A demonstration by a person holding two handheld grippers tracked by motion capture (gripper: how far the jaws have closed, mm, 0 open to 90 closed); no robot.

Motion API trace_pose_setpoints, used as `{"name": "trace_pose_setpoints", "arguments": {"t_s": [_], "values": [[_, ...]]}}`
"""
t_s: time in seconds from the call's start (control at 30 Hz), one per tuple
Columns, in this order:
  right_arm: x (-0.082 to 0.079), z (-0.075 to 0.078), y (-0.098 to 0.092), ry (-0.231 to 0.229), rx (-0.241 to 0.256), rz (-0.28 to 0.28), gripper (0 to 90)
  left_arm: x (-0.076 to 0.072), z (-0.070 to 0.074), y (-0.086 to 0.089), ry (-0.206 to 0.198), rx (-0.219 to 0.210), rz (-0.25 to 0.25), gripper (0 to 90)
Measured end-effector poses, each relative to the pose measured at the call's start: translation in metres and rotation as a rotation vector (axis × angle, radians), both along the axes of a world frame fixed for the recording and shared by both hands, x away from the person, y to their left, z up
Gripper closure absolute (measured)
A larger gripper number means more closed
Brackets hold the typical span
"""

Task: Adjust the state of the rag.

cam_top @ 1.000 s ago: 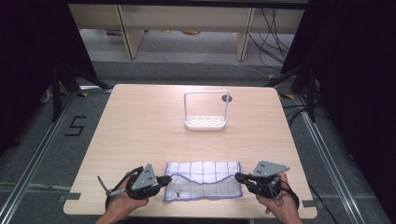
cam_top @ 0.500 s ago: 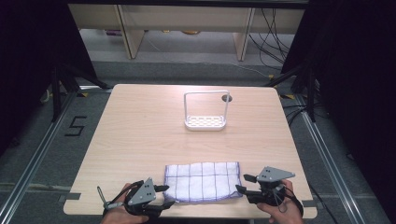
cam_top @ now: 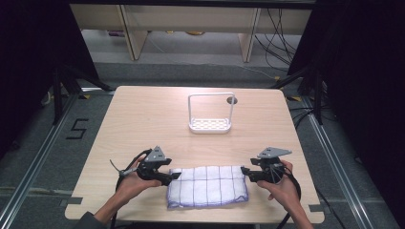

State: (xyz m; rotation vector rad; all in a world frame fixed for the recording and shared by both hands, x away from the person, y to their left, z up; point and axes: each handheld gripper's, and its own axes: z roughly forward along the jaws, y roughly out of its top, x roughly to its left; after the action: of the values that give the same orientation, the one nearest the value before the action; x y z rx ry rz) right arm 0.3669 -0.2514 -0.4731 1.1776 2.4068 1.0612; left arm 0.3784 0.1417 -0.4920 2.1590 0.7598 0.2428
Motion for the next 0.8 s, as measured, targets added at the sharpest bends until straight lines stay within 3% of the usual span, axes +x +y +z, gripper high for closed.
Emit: {"name": "trace_pose_setpoints", "arguments": {"t_s": [0.07,0.17,0.23,0.37,0.4,0.43,0.5,0.6,0.63,0.8], "values": [[0.006,-0.005,0.004,0.023,-0.013,0.012,43.4,0.004,-0.003,0.000,0.011,0.025,-0.010,33.2],[0.011,-0.011,0.007,0.017,-0.022,0.000,42.9,0.005,-0.008,-0.001,0.018,0.033,-0.015,33.8],[0.013,-0.011,0.008,0.049,-0.038,0.002,42.8,0.005,-0.010,-0.002,0.023,0.040,-0.022,33.8],[0.016,-0.020,0.013,0.047,-0.047,0.000,43.4,0.006,-0.016,-0.005,0.028,0.068,-0.035,33.9],[0.016,-0.021,0.013,0.053,-0.071,0.018,44.1,0.005,-0.017,-0.005,0.026,0.076,-0.041,34.5],[0.016,-0.022,0.015,0.041,-0.064,0.010,45.7,0.006,-0.018,-0.005,0.015,0.085,-0.056,36.7],[0.016,-0.023,0.016,0.047,-0.072,0.012,46.7,0.005,-0.020,-0.006,0.029,0.083,-0.052,39.2],[0.017,-0.026,0.015,0.011,-0.091,0.023,51.4,0.002,-0.021,-0.008,0.020,0.073,-0.069,46.1],[0.017,-0.026,0.016,0.030,-0.093,0.028,53.5,0.002,-0.021,-0.008,0.016,0.071,-0.075,48.4],[0.017,-0.029,0.020,0.003,-0.111,0.060,61.1,-0.001,-0.021,-0.008,0.013,0.072,-0.094,56.8]]}}
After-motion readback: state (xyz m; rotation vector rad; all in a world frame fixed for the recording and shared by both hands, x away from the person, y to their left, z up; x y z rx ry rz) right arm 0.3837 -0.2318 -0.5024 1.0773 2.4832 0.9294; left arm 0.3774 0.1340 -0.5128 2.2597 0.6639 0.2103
